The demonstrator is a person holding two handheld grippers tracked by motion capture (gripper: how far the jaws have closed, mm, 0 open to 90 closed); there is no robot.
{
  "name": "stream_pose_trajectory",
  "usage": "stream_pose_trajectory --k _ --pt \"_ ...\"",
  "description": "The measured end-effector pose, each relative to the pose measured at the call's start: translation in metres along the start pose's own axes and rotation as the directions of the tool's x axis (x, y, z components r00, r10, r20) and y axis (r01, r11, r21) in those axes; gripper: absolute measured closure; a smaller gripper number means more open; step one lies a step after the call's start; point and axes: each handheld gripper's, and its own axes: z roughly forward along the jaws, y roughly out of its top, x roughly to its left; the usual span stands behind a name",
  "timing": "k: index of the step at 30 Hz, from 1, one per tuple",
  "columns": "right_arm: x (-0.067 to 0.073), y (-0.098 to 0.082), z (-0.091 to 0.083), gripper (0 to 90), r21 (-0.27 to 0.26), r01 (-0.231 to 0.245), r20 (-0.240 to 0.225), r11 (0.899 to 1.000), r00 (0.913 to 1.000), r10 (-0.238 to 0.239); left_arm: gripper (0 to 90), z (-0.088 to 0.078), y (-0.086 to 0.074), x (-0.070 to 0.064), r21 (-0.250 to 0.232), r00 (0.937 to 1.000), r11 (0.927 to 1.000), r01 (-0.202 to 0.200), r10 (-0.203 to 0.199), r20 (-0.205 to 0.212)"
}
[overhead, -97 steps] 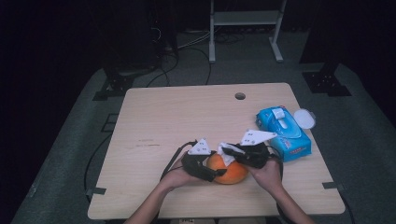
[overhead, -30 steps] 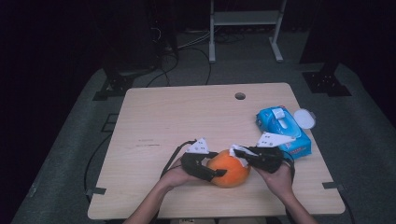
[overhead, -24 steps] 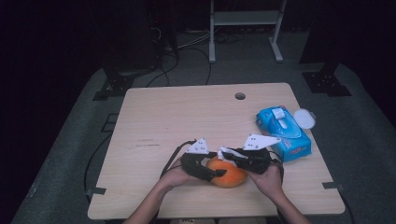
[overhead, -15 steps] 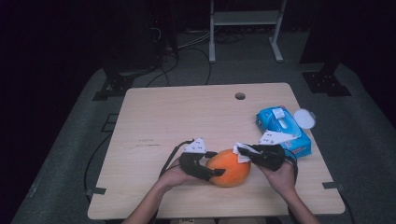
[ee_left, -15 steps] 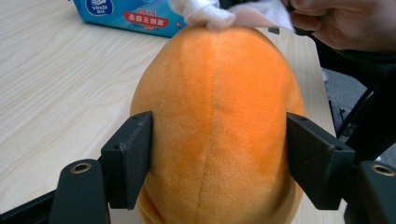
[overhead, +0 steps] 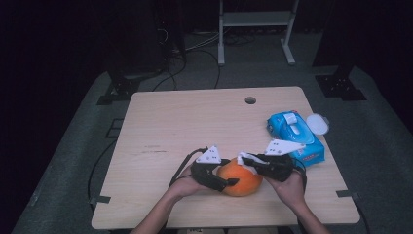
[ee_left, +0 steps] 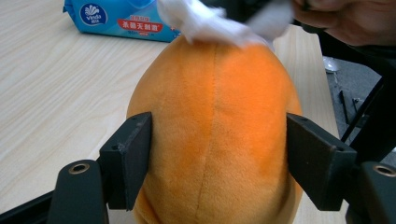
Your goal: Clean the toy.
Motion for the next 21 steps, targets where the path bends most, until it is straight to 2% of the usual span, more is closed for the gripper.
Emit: stream_pose_trajectory --k 1,4,5,6,7,9,10,11,14,17,18,19,20,21 --pt "0.011 0.007 0.005 79.5 -0.003 0.022 -0.037 1.000 0.9991 -0.022 27.3 0.000 0.000 0.000 -0.003 1.0000 1.0000 0.004 -0.004 -0.001" --pt "0.020 0.009 0.013 79.4 0.024 0.065 -0.032 0.998 0.9974 -0.064 25.6 -0.001 -0.002 0.001 -0.013 1.0000 0.9999 -0.005 0.005 0.004" --pt "0.018 0.007 0.014 79.4 0.030 0.063 -0.033 0.998 0.9975 -0.062 23.5 -0.001 -0.003 0.002 -0.024 0.9999 0.9997 -0.007 0.008 0.012" --pt "0.015 0.005 0.014 79.4 0.031 0.042 -0.040 0.999 0.9984 -0.041 20.7 -0.001 -0.003 0.002 -0.024 0.9999 0.9997 -0.007 0.008 0.012" --pt "0.011 0.003 0.013 79.3 0.026 0.028 -0.045 0.999 0.9986 -0.027 18.2 -0.003 -0.005 0.006 -0.063 0.9993 0.9980 -0.007 0.010 0.037" --pt "0.003 -0.002 0.009 79.4 0.016 -0.010 -0.045 1.000 0.9990 0.010 12.4 -0.003 -0.005 0.009 -0.078 0.9989 0.9969 -0.011 0.015 0.046" --pt "0.003 -0.002 0.009 79.4 0.016 -0.010 -0.045 1.000 0.9990 0.010 12.4 -0.004 -0.006 0.012 -0.080 0.9985 0.9966 -0.021 0.025 0.048" --pt "-0.004 -0.004 0.004 79.3 0.005 -0.023 -0.025 1.000 0.9994 0.023 10.5 -0.007 -0.010 0.017 -0.093 0.9977 0.9954 -0.020 0.026 0.062" --pt "-0.012 -0.006 -0.002 79.3 -0.007 -0.051 -0.019 0.999 0.9985 0.051 9.1 -0.004 -0.017 0.026 -0.111 0.9966 0.9938 -0.002 0.011 0.081" --pt "-0.015 -0.008 -0.003 79.3 -0.013 -0.065 -0.023 0.998 0.9977 0.064 5.9 0.001 -0.019 0.028 -0.107 0.9967 0.9942 0.010 -0.001 0.081" --pt "-0.015 -0.008 -0.002 79.3 -0.011 -0.065 -0.024 0.998 0.9976 0.065 4.9 0.005 -0.018 0.028 -0.094 0.9959 0.9955 0.013 -0.005 0.090" --pt "-0.015 -0.008 -0.002 79.2 -0.011 -0.061 -0.025 0.998 0.9978 0.061 5.0 0.011 -0.018 0.026 -0.073 0.9915 0.9972 0.017 -0.007 0.130" --pt "-0.015 -0.008 -0.002 79.2 -0.011 -0.060 -0.026 0.998 0.9979 0.059 5.1 0.011 -0.018 0.026 -0.073 0.9915 0.9972 0.017 -0.007 0.130" --pt "-0.015 -0.008 -0.001 79.2 -0.011 -0.064 -0.027 0.998 0.9976 0.064 6.0 0.015 -0.018 0.023 -0.045 0.9893 0.9990 -0.001 0.008 0.146"
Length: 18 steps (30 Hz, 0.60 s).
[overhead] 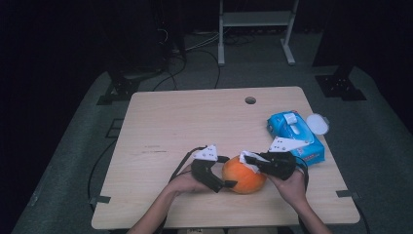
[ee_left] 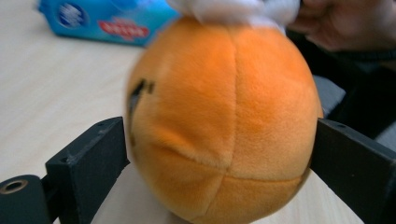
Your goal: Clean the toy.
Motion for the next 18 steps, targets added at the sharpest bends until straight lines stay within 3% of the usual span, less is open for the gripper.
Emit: stream_pose_trajectory --k 3,7,8,9,10,11,12,13,14,18 --pt "0.000 0.000 0.001 79.2 0.003 -0.005 0.003 1.000 1.0000 0.005 6.5 0.002 -0.001 -0.001 0.001 1.0000 1.0000 0.001 -0.001 -0.004" --pt "0.000 0.002 0.001 79.2 0.000 -0.010 0.008 1.000 0.9999 0.011 26.2 -0.003 0.002 -0.002 -0.005 0.9992 0.9998 0.022 -0.022 -0.033" --pt "0.002 0.006 0.000 79.2 -0.012 0.000 0.028 1.000 0.9996 0.001 30.8 -0.011 0.008 -0.002 -0.037 0.9987 0.9988 0.031 -0.033 -0.038" --pt "0.003 0.008 -0.002 79.3 -0.024 0.001 0.037 1.000 0.9993 0.000 33.2 -0.011 0.008 -0.002 -0.037 0.9987 0.9988 0.031 -0.033 -0.038" --pt "0.002 0.011 -0.005 79.4 -0.039 -0.004 0.043 0.999 0.9991 0.005 33.8 -0.025 0.022 -0.005 -0.089 0.9982 0.9959 0.019 -0.024 -0.055" --pt "0.001 0.013 -0.008 79.4 -0.060 -0.009 0.045 0.998 0.9989 0.012 34.1 -0.025 0.022 -0.005 -0.089 0.9982 0.9959 0.019 -0.024 -0.055" --pt "-0.001 0.015 -0.010 79.5 -0.083 -0.025 0.031 0.996 0.9991 0.027 34.5 -0.038 0.033 -0.009 -0.126 0.9972 0.9920 -0.007 -0.003 -0.075" --pt "-0.002 0.016 -0.011 79.5 -0.104 -0.043 0.017 0.994 0.9989 0.045 35.0 -0.038 0.033 -0.009 -0.126 0.9972 0.9920 -0.007 -0.003 -0.075" --pt "-0.003 0.017 -0.011 79.6 -0.130 -0.065 -0.005 0.989 0.9979 0.065 35.2 -0.050 0.043 -0.014 -0.135 0.9947 0.9902 -0.038 0.025 -0.099" --pt "0.000 0.021 -0.007 79.6 -0.158 -0.075 -0.024 0.985 0.9971 0.073 35.3 -0.062 0.051 -0.018 -0.128 0.9910 0.9896 -0.065 0.049 -0.125"
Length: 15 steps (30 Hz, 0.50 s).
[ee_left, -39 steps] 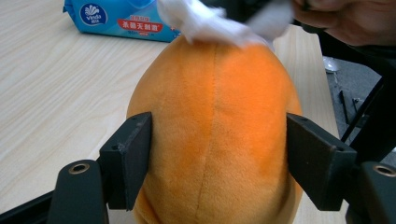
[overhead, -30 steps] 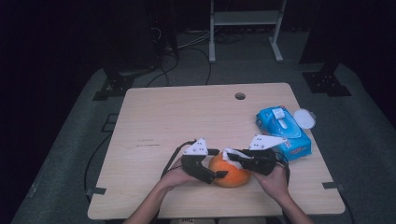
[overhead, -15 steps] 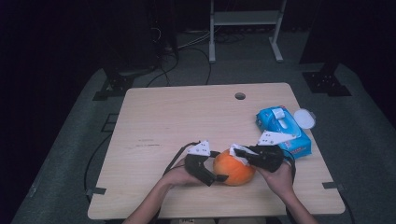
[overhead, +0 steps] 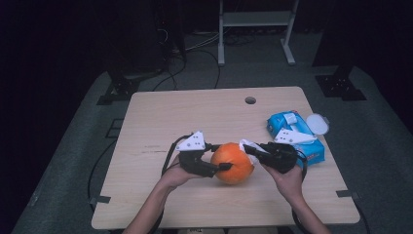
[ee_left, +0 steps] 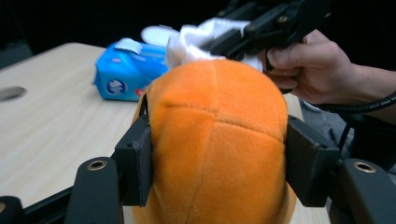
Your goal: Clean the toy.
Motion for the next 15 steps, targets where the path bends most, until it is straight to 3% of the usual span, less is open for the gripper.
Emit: stream_pose_trajectory --k 5,6,7,8,9,10,11,15 --pt "-0.001 -0.014 0.016 79.6 0.059 -0.034 -0.012 0.998 0.9993 0.035 34.6 -0.003 -0.003 0.002 0.033 0.9999 0.9994 0.013 -0.013 -0.004" --pt "-0.003 -0.020 0.020 79.6 0.087 -0.040 -0.006 0.995 0.9991 0.041 33.8 0.005 -0.013 0.005 0.070 0.9993 0.9968 0.037 -0.037 -0.007" --pt "-0.003 -0.020 0.020 79.6 0.087 -0.040 -0.006 0.995 0.9991 0.041 32.3 0.005 -0.013 0.005 0.070 0.9993 0.9968 0.037 -0.037 -0.007" --pt "-0.008 -0.029 0.027 79.6 0.136 -0.058 0.004 0.989 0.9983 0.058 31.2 0.014 -0.022 0.008 0.108 0.9982 0.9924 0.059 -0.058 -0.013" --pt "-0.008 -0.029 0.027 79.6 0.136 -0.058 0.004 0.989 0.9983 0.058 30.2 0.014 -0.022 0.008 0.108 0.9982 0.9924 0.059 -0.058 -0.013" --pt "-0.011 -0.034 0.030 79.6 0.171 -0.071 0.005 0.983 0.9974 0.072 30.2 0.018 -0.029 0.010 0.101 0.9978 0.9927 0.067 -0.066 -0.006" --pt "-0.020 -0.041 0.029 79.5 0.162 -0.125 -0.003 0.979 0.9919 0.127 29.2 0.021 -0.032 0.012 0.071 0.9959 0.9934 0.091 -0.091 -0.007" --pt "-0.023 -0.036 0.021 79.6 0.136 -0.126 0.007 0.983 0.9919 0.127 27.8 0.023 -0.032 0.011 0.063 0.9970 0.9950 0.077 -0.077 -0.007"
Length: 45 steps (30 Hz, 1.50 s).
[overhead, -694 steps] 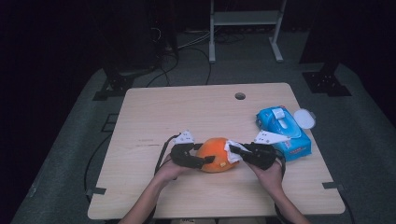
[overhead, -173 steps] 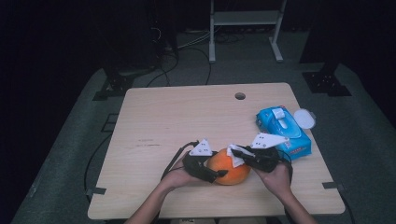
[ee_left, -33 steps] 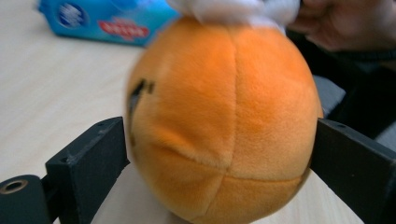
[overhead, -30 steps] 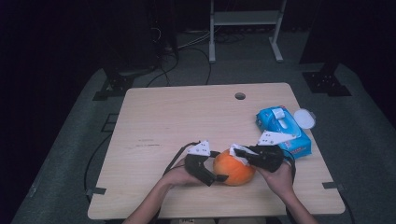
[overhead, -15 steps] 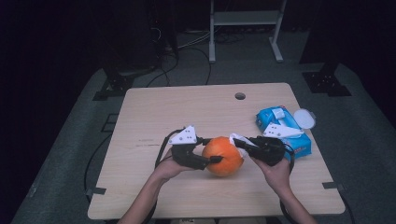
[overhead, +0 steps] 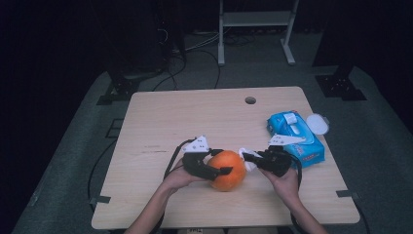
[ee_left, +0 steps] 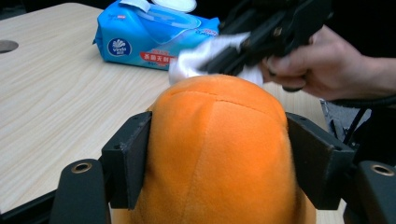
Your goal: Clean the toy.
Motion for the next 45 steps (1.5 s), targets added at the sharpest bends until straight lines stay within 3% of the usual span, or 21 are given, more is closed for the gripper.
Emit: stream_pose_trajectory --k 5,9,12,13,15,19,23,26,29,31,32,33,35,40,41,43,44,45 --pt "0.010 0.013 -0.013 79.5 -0.071 0.043 -0.010 0.997 0.9990 -0.044 26.9 0.003 -0.001 -0.004 -0.009 0.9998 0.9998 -0.018 0.018 -0.003" --pt "0.028 0.025 -0.015 78.9 -0.107 0.114 -0.042 0.988 0.9919 -0.119 26.4 0.008 0.001 -0.008 -0.005 0.9993 0.9993 -0.037 0.037 -0.005" --pt "0.034 0.027 -0.011 78.8 -0.101 0.145 -0.057 0.984 0.9868 -0.152 25.6 0.010 0.002 -0.010 -0.005 0.9991 0.9991 -0.043 0.043 -0.005" --pt "0.038 0.026 -0.002 78.9 -0.060 0.172 -0.056 0.983 0.9829 -0.176 23.6 0.011 0.003 -0.012 0.007 0.9988 0.9988 -0.049 0.049 -0.005" --pt "0.037 0.020 0.007 78.9 -0.035 0.170 -0.070 0.985 0.9826 -0.172 17.7 0.007 0.004 -0.011 0.018 0.9986 0.9984 -0.053 0.053 0.002" --pt "0.033 0.018 0.005 78.9 -0.041 0.166 -0.076 0.985 0.9828 -0.168 9.3 0.000 0.003 -0.004 0.026 0.9995 0.9995 -0.020 0.019 0.025" --pt "0.030 0.017 0.002 78.7 -0.036 0.156 -0.072 0.987 0.9848 -0.158 9.8 0.004 -0.004 0.000 0.054 0.9984 0.9985 -0.013 0.010 0.056" --pt "0.029 0.017 0.001 78.8 -0.036 0.153 -0.072 0.988 0.9853 -0.155 19.5 0.003 -0.006 0.000 0.055 0.9981 0.9980 -0.030 0.027 0.055" --pt "0.041 0.018 -0.002 79.2 -0.047 0.203 -0.053 0.978 0.9773 -0.205 23.3 0.005 -0.007 -0.001 0.045 0.9996 0.9989 -0.016 0.015 0.023" --pt "0.047 0.020 -0.002 79.2 -0.060 0.221 -0.100 0.973 0.9688 -0.227 24.1 0.007 -0.006 0.001 0.027 0.9997 0.9994 0.024 -0.023 -0.012" --pt "0.047 0.020 -0.002 79.2 -0.060 0.221 -0.100 0.973 0.9688 -0.227 24.2 0.007 -0.006 0.001 0.027 0.9997 0.9994 0.024 -0.023 -0.012" --pt "0.058 0.020 0.003 79.1 -0.044 0.268 -0.118 0.962 0.9551 -0.271 24.2 0.009 -0.006 0.001 0.019 0.9986 0.9986 0.049 -0.049 -0.021" --pt "0.066 0.020 0.008 79.3 -0.017 0.323 -0.081 0.946 0.9429 -0.323 24.2 0.009 -0.006 -0.001 0.030 0.9996 0.9993 0.024 -0.024 -0.015" --pt "0.056 0.023 0.007 79.5 -0.032 0.304 -0.032 0.952 0.9517 -0.305 24.0 0.007 -0.007 -0.002 0.033 0.9997 0.9992 0.022 -0.022 0.008" --pt "0.047 0.023 0.003 79.4 -0.040 0.286 0.012 0.957 0.9581 -0.286 23.3 0.007 -0.007 -0.002 0.036 0.9996 0.9993 0.011 -0.012 0.025" --pt "0.044 0.022 0.002 79.4 -0.040 0.275 0.015 0.960 0.9613 -0.275 21.7 0.006 -0.007 -0.001 0.039 0.9992 0.9992 0.006 -0.008 0.040" --pt "0.035 0.019 0.000 79.4 -0.036 0.237 0.015 0.971 0.9716 -0.236 16.8 0.006 -0.007 -0.001 0.038 0.9989 0.9993 0.006 -0.008 0.047" --pt "0.034 0.017 -0.001 79.4 -0.034 0.228 0.013 0.973 0.9736 -0.228 15.6 0.005 -0.007 -0.001 0.033 0.9982 0.9994 0.009 -0.011 0.059"
